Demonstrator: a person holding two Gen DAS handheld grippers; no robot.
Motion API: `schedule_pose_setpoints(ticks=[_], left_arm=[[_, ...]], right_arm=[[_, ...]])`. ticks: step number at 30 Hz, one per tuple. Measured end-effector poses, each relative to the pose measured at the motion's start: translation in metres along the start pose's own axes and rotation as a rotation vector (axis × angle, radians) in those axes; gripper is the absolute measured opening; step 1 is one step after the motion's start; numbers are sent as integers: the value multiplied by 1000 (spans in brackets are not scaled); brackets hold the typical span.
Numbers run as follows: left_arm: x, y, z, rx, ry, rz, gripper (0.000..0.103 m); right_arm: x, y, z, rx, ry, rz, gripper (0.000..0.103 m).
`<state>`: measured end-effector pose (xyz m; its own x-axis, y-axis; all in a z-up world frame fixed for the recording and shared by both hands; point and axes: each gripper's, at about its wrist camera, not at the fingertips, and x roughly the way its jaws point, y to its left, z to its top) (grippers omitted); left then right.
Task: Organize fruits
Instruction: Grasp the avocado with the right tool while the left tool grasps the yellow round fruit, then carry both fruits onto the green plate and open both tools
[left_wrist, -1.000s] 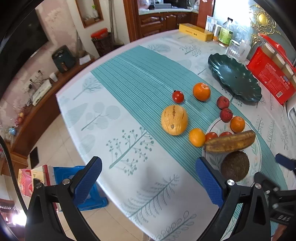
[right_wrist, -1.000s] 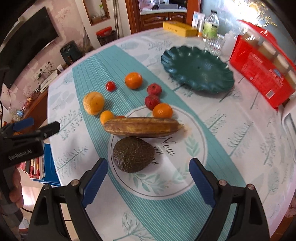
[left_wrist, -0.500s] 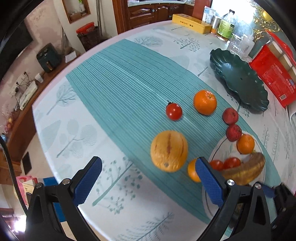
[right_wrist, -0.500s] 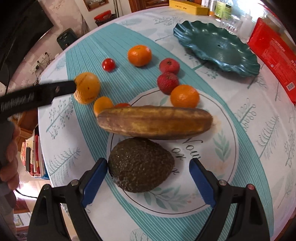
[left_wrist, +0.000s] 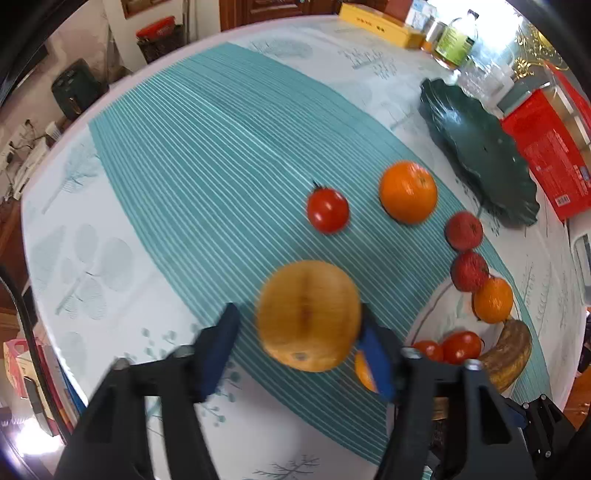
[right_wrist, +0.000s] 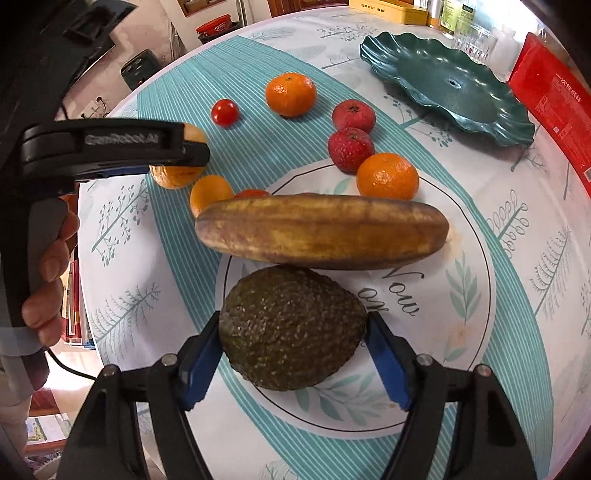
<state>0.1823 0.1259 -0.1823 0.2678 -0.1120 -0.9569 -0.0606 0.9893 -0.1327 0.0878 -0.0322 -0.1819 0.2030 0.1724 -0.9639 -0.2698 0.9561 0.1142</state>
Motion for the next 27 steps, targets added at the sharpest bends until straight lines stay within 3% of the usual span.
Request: schedule_pose_setpoints(ticks=[11, 16, 27], left_arm=[[-13, -6, -25, 11, -27, 42, 48], [-32, -3, -40, 15, -30, 48, 48], [-94, -36, -67, 76, -65, 1, 48]], right_arm=[[-20, -17, -24, -9, 4, -9, 74], [-42, -27, -29, 5, -32, -21, 74], [-86, -37, -38, 35, -102, -45, 74]])
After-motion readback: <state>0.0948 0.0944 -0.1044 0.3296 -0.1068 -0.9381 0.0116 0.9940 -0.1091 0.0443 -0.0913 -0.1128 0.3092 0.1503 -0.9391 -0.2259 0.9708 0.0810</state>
